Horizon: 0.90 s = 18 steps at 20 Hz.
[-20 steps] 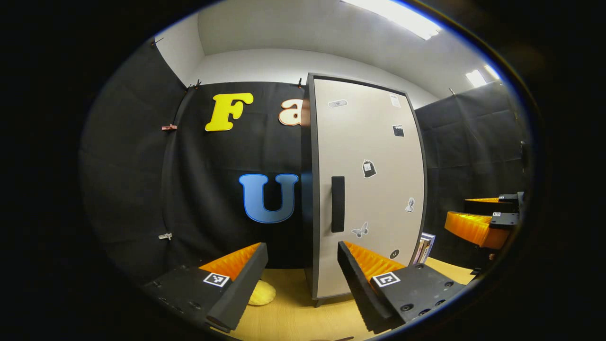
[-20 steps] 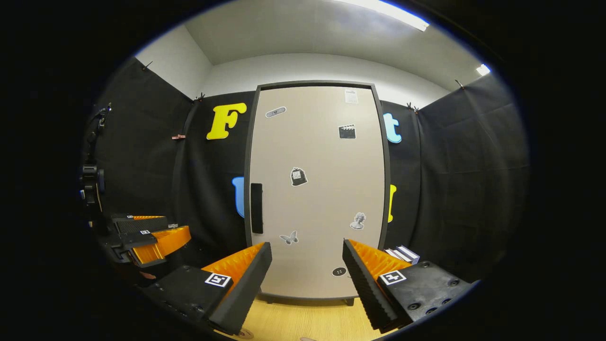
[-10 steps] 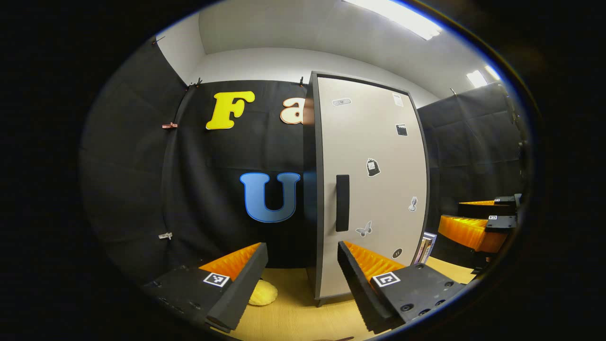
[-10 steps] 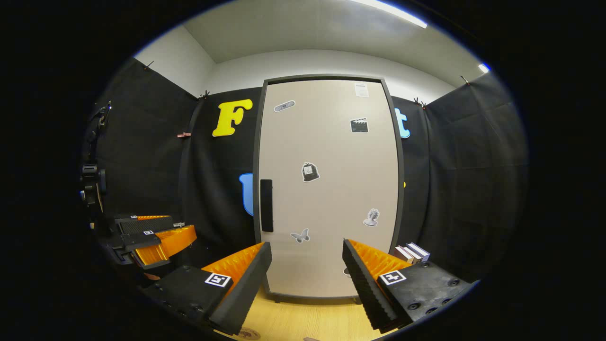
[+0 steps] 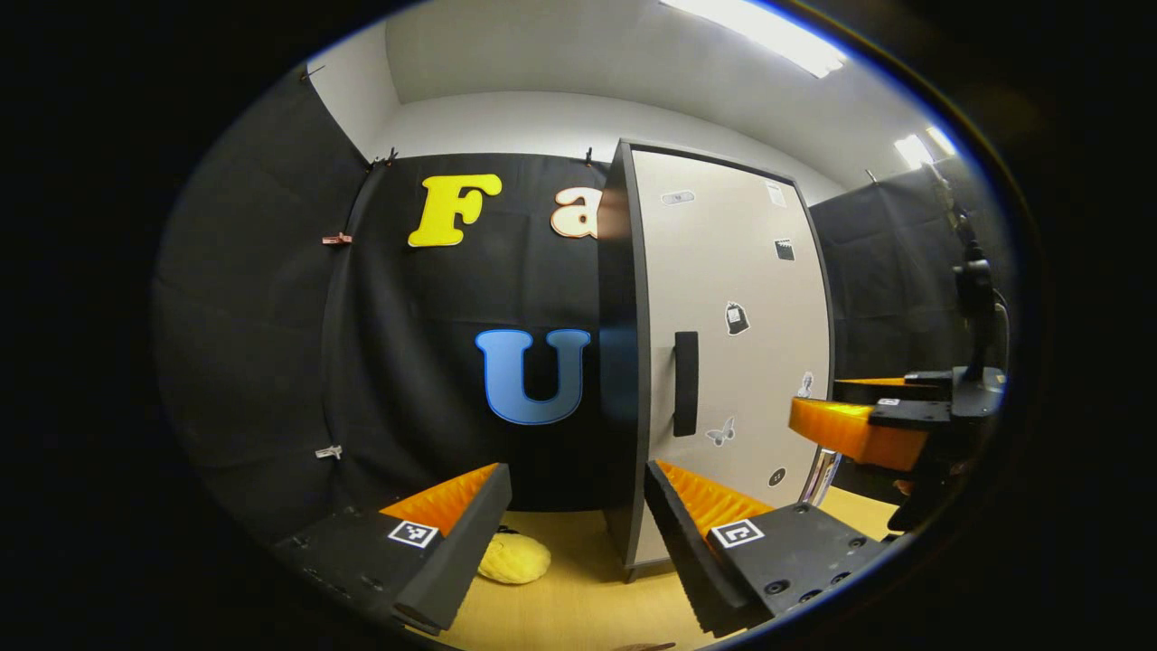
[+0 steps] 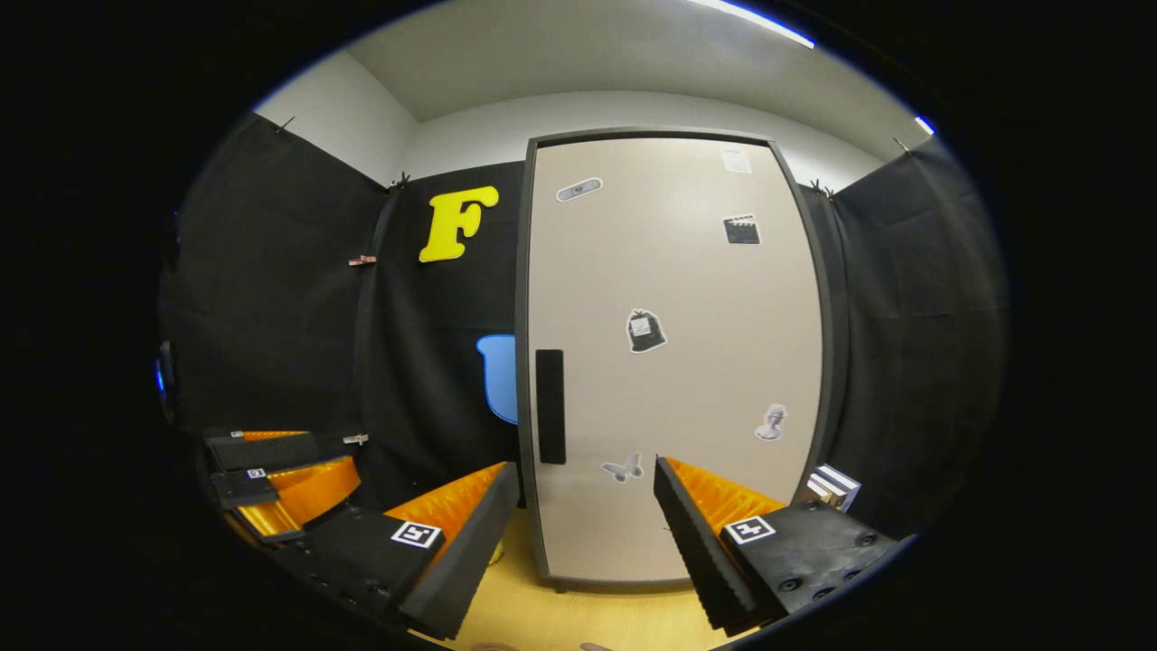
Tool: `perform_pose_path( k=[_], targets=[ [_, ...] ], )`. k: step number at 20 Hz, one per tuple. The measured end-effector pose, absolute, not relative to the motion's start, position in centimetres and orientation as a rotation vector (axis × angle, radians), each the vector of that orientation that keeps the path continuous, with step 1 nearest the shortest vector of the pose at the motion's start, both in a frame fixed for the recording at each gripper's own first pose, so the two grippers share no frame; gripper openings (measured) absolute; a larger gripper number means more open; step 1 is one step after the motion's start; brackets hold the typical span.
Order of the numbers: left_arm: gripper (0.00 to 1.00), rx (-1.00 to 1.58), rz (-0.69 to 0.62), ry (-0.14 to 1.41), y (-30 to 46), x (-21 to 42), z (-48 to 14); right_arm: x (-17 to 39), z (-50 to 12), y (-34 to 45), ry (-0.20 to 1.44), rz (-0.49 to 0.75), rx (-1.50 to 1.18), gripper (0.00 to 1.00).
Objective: Open the cabinet door with the right hand, grasp the bottle in the cabinet with the left hand and place it on the coaster, then close the cabinet door with the right hand.
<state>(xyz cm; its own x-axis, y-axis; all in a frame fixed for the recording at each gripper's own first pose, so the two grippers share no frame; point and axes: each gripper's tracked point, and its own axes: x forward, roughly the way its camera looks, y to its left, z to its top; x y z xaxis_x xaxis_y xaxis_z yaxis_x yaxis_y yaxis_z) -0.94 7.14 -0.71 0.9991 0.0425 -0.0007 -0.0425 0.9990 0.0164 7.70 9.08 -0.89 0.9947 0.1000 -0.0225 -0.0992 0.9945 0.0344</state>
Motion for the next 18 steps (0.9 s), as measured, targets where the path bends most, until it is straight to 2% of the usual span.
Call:
perform_pose_path(
  k=[8,18],
  targets=[
    [0.94,0.031,0.063,0.007,11.1,-2.1,-1.1,14.2,-2.1,12.8,0.017,0.076,0.003,0.98],
    [0.94,-0.018,0.095,0.059,13.9,-1.9,-3.2,20.6,-3.5,12.7,0.016,-0.024,0.000,0.98]
  ],
)
